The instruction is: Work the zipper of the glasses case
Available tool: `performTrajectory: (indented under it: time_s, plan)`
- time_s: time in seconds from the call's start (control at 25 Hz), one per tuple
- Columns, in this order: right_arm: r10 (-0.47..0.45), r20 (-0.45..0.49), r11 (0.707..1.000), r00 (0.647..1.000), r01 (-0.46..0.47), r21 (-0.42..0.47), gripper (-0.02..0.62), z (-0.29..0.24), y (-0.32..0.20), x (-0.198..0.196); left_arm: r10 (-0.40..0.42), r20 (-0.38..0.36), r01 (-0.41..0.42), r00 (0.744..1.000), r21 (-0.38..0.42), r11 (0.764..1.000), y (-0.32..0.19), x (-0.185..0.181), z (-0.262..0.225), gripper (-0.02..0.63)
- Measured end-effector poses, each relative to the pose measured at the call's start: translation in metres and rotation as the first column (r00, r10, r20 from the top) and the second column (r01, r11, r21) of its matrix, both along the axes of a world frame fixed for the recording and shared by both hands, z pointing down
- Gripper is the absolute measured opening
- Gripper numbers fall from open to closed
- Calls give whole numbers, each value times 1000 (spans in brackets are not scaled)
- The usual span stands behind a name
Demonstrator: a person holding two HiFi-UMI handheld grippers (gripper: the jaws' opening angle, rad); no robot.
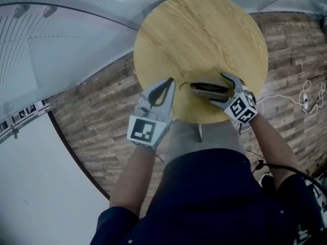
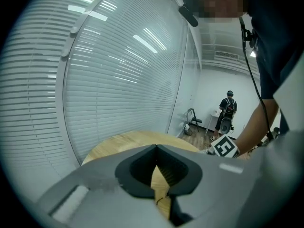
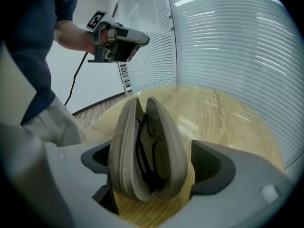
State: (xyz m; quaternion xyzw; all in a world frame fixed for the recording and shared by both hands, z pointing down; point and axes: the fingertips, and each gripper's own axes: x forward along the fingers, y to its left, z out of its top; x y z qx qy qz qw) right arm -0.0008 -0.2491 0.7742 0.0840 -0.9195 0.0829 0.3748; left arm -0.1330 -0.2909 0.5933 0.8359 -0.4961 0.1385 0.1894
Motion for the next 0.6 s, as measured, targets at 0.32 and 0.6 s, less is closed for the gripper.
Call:
performTrajectory:
  time_s: [0.32,0.6]
  plan:
    - [-74,-8,997,997,74,4,472,8,6,-14,-10,4,10,1000,-31,999,7,-6,12,2]
    - [-43,4,998,999,42,40,334,6,-1,-17,-15,8,16,1000,-46,999,12,-7,15,2]
